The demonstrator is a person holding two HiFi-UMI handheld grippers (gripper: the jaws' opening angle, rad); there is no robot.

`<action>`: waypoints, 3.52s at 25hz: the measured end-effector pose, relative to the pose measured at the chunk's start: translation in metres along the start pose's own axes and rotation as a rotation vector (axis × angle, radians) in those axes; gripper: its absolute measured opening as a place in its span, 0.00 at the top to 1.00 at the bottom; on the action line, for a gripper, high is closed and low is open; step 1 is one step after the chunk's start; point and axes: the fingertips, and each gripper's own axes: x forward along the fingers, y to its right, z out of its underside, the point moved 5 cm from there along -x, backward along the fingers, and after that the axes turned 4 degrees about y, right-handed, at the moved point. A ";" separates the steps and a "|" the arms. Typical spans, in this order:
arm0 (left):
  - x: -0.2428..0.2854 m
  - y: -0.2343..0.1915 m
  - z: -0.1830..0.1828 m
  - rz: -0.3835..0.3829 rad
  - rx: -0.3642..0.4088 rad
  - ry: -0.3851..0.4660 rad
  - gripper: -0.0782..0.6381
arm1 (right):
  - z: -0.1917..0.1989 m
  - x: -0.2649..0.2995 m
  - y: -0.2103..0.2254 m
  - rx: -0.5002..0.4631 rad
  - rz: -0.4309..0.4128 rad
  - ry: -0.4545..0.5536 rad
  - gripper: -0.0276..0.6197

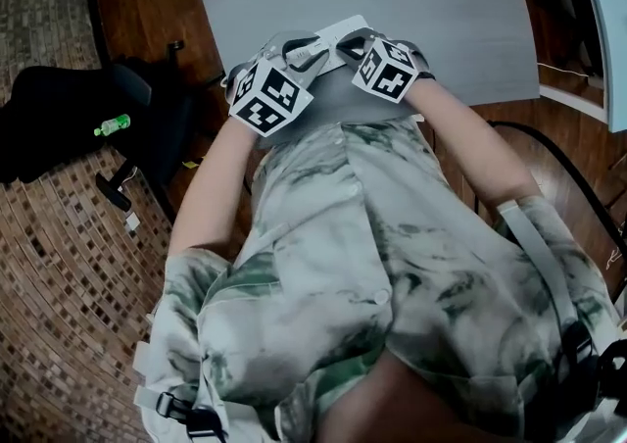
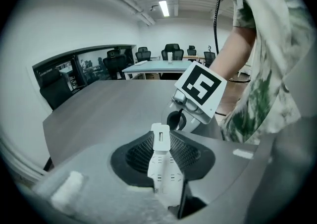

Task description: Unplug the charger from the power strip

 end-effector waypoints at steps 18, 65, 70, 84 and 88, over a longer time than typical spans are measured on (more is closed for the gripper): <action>-0.155 0.018 0.002 -0.220 -0.312 0.270 0.74 | -0.019 -0.038 -0.034 -0.044 0.190 0.161 0.95; -0.333 0.538 0.047 -0.170 -0.235 0.328 0.74 | 0.072 -0.294 -0.599 -0.010 0.353 0.429 0.95; -0.344 0.561 0.047 -0.171 -0.214 0.336 0.74 | 0.076 -0.303 -0.621 0.002 0.378 0.446 0.95; -0.400 0.609 0.094 -0.043 -0.180 0.436 0.74 | 0.010 -0.284 -0.719 0.030 0.452 0.515 0.93; -0.409 0.623 0.103 0.002 -0.172 0.446 0.74 | 0.000 -0.268 -0.742 0.014 0.441 0.517 0.92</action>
